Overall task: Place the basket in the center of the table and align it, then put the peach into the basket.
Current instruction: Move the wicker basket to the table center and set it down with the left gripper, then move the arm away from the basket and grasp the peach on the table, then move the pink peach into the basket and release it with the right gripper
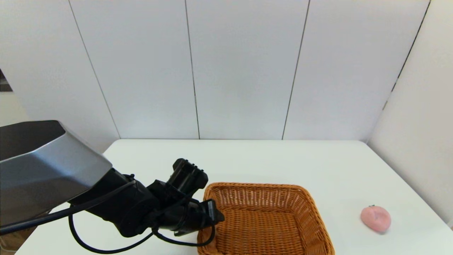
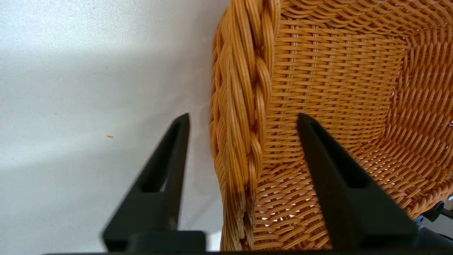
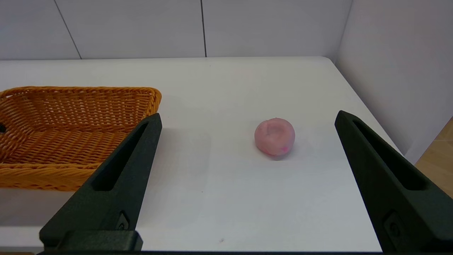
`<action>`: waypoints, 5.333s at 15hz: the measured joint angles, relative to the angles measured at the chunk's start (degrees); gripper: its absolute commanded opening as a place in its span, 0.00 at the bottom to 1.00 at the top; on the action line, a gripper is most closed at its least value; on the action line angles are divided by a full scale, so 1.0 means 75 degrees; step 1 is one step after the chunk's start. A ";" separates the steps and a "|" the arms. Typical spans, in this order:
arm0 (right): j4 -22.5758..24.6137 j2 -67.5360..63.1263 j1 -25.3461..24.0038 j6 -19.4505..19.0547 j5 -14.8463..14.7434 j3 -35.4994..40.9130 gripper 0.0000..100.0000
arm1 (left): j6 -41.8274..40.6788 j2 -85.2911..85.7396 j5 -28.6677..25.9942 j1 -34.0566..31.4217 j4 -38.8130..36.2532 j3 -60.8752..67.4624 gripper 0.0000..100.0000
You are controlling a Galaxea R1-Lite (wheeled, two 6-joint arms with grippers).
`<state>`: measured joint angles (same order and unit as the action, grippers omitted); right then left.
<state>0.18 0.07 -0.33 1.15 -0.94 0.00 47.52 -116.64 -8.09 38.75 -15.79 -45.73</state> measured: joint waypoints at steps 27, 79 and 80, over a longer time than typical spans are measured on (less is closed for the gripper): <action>-0.0003 0.0000 0.0000 -0.0003 -0.0003 0.0000 1.00 | -0.4980 1.3759 0.0265 -0.5229 0.3233 0.3721 1.00; 0.3859 -1.3549 0.0793 -0.0114 -0.0948 -0.3288 0.00 | -0.5676 1.5562 0.1365 -0.5154 0.2040 0.6097 1.00; 0.3870 -1.3236 0.0520 -0.0013 -0.0936 -0.3337 0.00 | -0.5674 1.5562 0.1369 -0.5154 0.2037 0.6097 1.00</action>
<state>29.21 -99.19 3.57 1.05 -7.96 -25.03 4.96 0.07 2.17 0.10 -0.51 0.00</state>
